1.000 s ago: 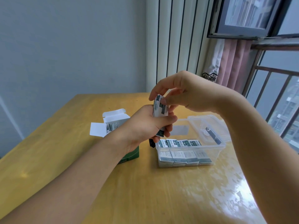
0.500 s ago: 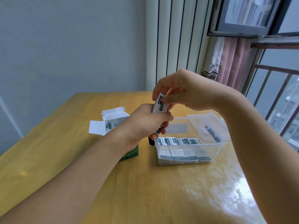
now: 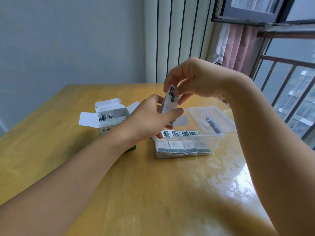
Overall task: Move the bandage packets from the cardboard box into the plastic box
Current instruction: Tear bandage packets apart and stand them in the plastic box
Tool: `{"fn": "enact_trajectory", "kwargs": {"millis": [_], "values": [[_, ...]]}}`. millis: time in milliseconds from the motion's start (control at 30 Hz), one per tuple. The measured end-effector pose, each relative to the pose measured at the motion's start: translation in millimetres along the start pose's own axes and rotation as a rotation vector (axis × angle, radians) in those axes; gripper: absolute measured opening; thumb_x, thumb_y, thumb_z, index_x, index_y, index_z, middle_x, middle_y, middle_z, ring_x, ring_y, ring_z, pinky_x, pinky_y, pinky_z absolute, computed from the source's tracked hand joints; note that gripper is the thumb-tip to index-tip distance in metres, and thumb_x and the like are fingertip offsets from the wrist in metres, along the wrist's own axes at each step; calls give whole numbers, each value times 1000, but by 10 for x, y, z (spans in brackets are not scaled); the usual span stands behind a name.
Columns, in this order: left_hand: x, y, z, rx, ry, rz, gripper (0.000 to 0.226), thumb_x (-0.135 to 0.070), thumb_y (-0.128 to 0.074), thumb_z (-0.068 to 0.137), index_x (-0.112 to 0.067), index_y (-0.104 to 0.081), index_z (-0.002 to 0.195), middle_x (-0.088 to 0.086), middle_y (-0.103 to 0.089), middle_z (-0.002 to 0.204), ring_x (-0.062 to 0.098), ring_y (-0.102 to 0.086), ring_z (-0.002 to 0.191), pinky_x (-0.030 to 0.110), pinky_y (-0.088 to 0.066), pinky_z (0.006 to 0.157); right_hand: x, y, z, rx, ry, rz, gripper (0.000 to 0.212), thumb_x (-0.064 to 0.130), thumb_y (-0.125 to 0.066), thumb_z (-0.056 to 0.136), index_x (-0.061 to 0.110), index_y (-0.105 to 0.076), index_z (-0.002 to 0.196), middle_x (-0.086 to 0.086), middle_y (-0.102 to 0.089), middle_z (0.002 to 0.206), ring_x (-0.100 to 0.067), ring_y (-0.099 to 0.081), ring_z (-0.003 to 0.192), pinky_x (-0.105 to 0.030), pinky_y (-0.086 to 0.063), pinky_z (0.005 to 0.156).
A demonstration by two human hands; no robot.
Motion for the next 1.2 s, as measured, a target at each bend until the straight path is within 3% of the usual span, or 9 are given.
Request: {"fn": "enact_trajectory", "kwargs": {"millis": [67,167,233,300,433,567,733,933,1200], "values": [[21,20,20,-77,-59,94,41,-50,-65,92,-23,-54,120,-7,-69,105,10,-70,88,26,-53,55,-139,103,-26,10,-112,-46,19,-7,-64,90,8,-73,98,-2,-74,99,-18,-75,88,-22,-61,67],[58,81,23,-194,-335,370,32,-56,-59,92,-28,-67,106,-16,-67,98,5,-63,90,26,-51,69,-346,171,-48,109,-292,-212,22,-7,-63,91,11,-73,98,-6,-73,102,-19,-75,85,-22,-61,65],[89,70,7,-99,-428,462,35,-60,-57,90,-30,-71,99,-19,-67,97,1,-59,92,23,-45,70,-420,115,-20,217,-367,-293,25,-8,-63,91,13,-74,97,-7,-72,103,-20,-76,80,-23,-61,64],[128,34,-1,41,-419,515,46,-68,-54,87,-30,-71,106,-18,-67,106,-2,-57,98,21,-44,77,-439,10,48,302,-392,-325,27,-9,-62,90,14,-74,96,-8,-70,104,-24,-76,83,-26,-62,68],[174,-54,-41,195,-419,851,67,-81,-51,80,-33,-63,124,-21,-61,125,4,-55,115,32,-48,97,-439,-191,164,398,-408,-376,28,-11,-59,90,13,-73,91,-10,-67,95,-28,-73,86,-29,-62,70],[240,-120,-55,238,-438,1057,67,-85,-43,80,-30,-69,108,-14,-67,102,14,-59,99,38,-51,91,-476,-280,200,435,-415,-391,31,-12,-58,89,15,-74,90,-8,-62,91,-30,-73,89,-30,-62,71],[328,-146,7,223,-466,1081,63,-85,-42,79,-27,-67,88,-10,-65,82,19,-61,94,43,-47,103,-496,-342,219,462,-416,-395,31,-12,-58,89,14,-74,93,-7,-59,89,-32,-71,90,-29,-62,71],[379,-151,46,214,-500,1074,58,-81,-48,79,-24,-58,70,-9,-56,64,17,-57,75,43,-48,100,-486,-406,233,494,-424,-376,27,-12,-63,88,13,-73,96,-9,-63,95,-30,-71,84,-26,-61,68],[430,-156,93,196,-536,1040,58,-81,-50,77,-24,-49,61,-9,-52,58,13,-51,66,43,-49,99,-481,-435,250,502,-441,-392,27,-8,-72,83,17,-73,93,-10,-66,101,-27,-73,81,-25,-61,68]]}}
Point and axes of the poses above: each hand's wrist, its own z-axis towards the middle knuckle, its own y-axis out of the back of the hand, x = y × z, the point moved 1 cm from there along z, towards the middle knuckle
